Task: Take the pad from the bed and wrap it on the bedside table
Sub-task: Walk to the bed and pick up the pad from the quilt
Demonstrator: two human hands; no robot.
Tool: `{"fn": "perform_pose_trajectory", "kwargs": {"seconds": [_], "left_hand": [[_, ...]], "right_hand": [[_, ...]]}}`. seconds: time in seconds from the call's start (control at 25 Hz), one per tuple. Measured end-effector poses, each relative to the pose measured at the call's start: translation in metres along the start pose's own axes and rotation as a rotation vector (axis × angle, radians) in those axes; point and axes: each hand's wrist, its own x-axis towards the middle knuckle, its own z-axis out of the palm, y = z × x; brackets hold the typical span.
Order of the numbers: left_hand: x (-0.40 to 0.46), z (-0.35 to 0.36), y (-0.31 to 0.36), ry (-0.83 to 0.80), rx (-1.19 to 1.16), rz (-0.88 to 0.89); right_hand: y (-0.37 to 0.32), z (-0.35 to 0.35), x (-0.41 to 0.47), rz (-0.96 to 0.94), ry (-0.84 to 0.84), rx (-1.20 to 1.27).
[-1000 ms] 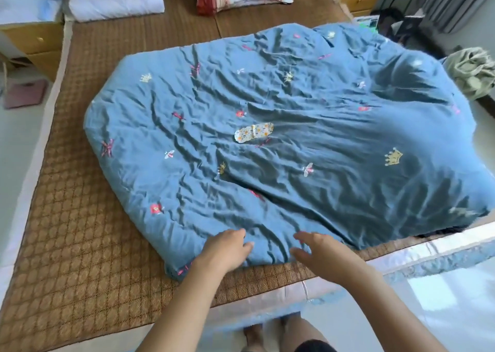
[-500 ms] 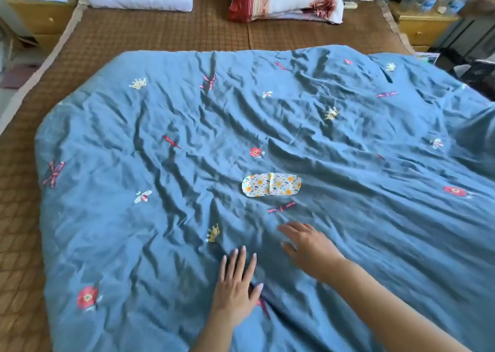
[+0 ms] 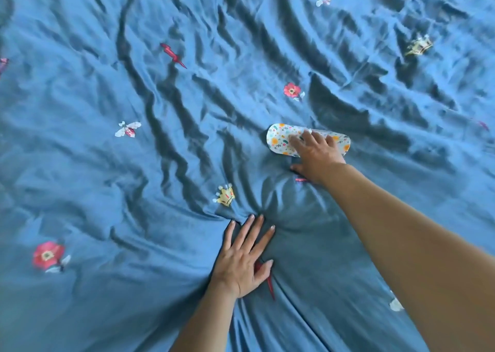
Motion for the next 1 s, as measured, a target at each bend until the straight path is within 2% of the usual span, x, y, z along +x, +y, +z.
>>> {"fn": "perform_pose_trajectory", "kwargs": {"seconds": [0.2, 0.44, 0.6, 0.72, 0.8, 1.0], "left_hand": [[0.000, -0.002, -0.002, -0.012, -0.002, -0.002], [0.000, -0.001, -0.002, 0.013, 0.014, 0.016], [-0.007, -0.019, 0.004, -0.026, -0.028, 0.006], [-0.011, -0.049, 0.007, -0.136, -0.078, -0.042], [-0.020, -0.082, 0.013, -0.201, -0.208, -0.089], [-0.072, -0.203, 0.019, -0.027, -0.908, -0.377]], "right_hand": [[0.005, -0.006, 0.007, -0.059, 0.090, -0.200], [0.005, -0.006, -0.021, -0.131, 0.166, -0.124], [0.001, -0.021, -0.054, 0.006, 0.257, 0.130], [-0.003, -0.050, -0.089, 0.071, 0.254, 0.521], [-0.006, -0.076, -0.120, 0.060, 0.239, 0.700], [-0.027, -0.135, -0.213, 0.009, 0.198, 0.926]]}}
